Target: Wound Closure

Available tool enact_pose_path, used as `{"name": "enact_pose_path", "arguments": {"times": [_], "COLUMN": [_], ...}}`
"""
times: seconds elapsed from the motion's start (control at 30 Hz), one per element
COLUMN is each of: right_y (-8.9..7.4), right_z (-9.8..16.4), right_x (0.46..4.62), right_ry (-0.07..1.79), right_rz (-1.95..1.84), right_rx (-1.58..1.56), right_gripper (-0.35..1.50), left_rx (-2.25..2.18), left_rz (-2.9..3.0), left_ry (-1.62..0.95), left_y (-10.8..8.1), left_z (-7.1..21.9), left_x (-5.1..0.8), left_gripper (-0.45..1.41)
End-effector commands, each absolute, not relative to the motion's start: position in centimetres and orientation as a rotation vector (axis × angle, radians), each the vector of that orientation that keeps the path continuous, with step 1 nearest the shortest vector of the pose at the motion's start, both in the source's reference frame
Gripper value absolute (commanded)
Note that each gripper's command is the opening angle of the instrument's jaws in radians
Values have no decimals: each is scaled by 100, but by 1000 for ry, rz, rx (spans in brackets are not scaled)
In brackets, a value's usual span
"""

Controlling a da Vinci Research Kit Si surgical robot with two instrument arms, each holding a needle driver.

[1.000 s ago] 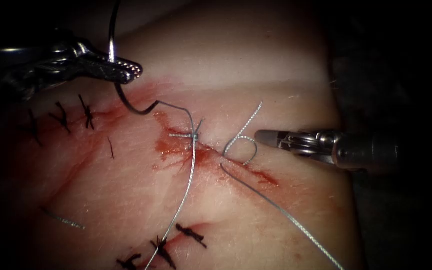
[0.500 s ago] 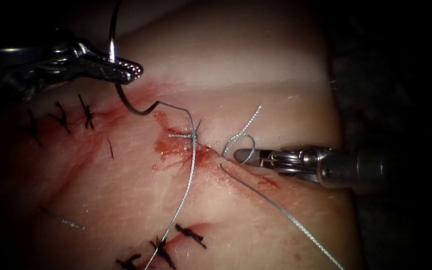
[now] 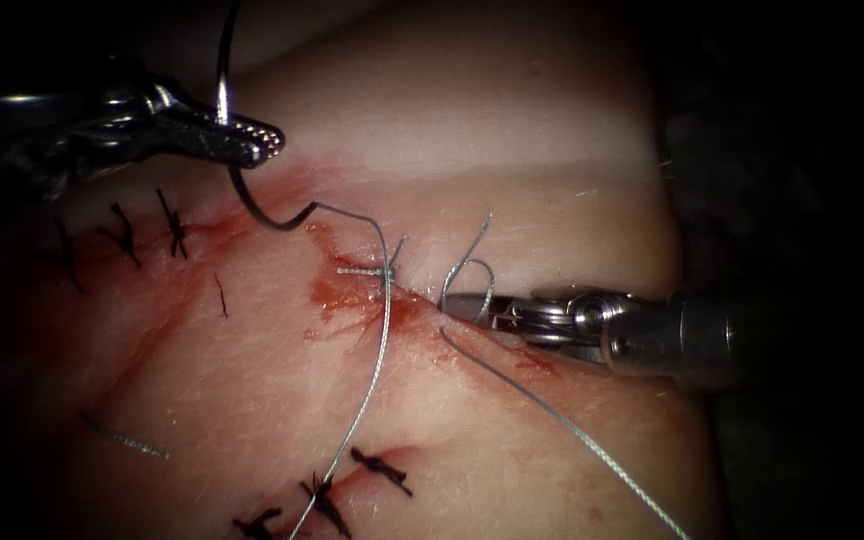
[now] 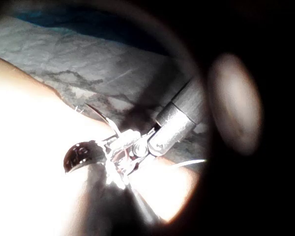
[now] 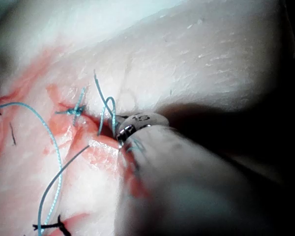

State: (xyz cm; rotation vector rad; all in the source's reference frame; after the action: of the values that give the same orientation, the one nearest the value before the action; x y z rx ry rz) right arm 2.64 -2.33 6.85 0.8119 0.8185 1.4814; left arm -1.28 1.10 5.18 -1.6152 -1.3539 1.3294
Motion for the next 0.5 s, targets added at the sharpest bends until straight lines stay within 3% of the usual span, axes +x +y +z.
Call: {"name": "enact_pose_path", "arguments": {"times": [0.03,0.5], "right_y": [-237,-224], "right_z": [687,681], "right_x": [275,290], "right_ry": [823,856], "right_rz": [1482,1529], "right_rx": [816,792], "right_gripper": [-35,-35], "left_rx": [-1615,-1615], "left_rz": [1329,1329], "left_ry": [-1354,-1355], "left_y": [110,110], "left_z": [523,523], "left_x": [-133,-132], "left_gripper": [-45,-45]}}
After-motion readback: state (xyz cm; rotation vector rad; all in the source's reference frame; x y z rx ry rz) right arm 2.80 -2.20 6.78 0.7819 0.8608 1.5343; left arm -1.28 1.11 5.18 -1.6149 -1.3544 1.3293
